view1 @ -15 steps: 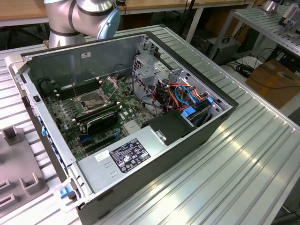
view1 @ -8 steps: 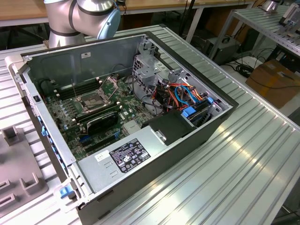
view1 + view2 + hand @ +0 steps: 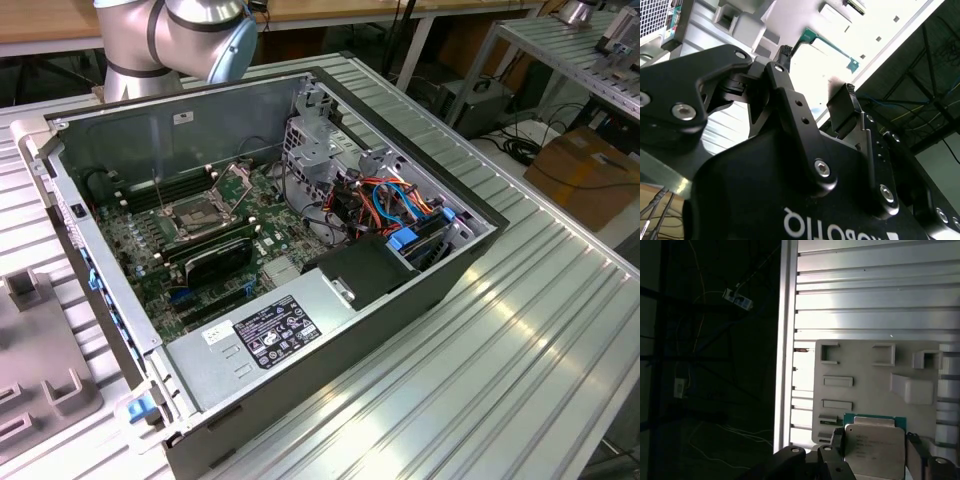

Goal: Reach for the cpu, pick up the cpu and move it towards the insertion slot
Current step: 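Pick up the cpu and move it towards the insertion slot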

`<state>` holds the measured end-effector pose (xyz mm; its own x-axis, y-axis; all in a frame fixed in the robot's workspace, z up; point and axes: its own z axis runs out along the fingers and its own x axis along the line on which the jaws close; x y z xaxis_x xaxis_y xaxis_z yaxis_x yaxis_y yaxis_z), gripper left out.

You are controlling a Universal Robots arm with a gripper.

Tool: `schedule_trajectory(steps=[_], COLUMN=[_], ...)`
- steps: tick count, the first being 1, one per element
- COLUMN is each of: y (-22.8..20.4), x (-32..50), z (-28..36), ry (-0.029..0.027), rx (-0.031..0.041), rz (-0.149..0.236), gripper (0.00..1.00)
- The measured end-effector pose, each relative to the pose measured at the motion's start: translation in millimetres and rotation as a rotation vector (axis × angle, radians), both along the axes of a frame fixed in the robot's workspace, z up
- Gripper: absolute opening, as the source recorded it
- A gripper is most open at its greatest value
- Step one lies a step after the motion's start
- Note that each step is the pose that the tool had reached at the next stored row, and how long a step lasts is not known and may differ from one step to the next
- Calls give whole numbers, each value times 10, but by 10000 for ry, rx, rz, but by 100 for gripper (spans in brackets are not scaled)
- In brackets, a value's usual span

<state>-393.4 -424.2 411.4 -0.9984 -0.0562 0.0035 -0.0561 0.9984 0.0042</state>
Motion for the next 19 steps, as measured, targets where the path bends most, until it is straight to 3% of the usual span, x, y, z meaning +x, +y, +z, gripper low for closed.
schedule_trajectory(steps=[19], y=[0], x=[243], z=[0], ry=[0], rx=[0], rz=[1], gripper=[55])
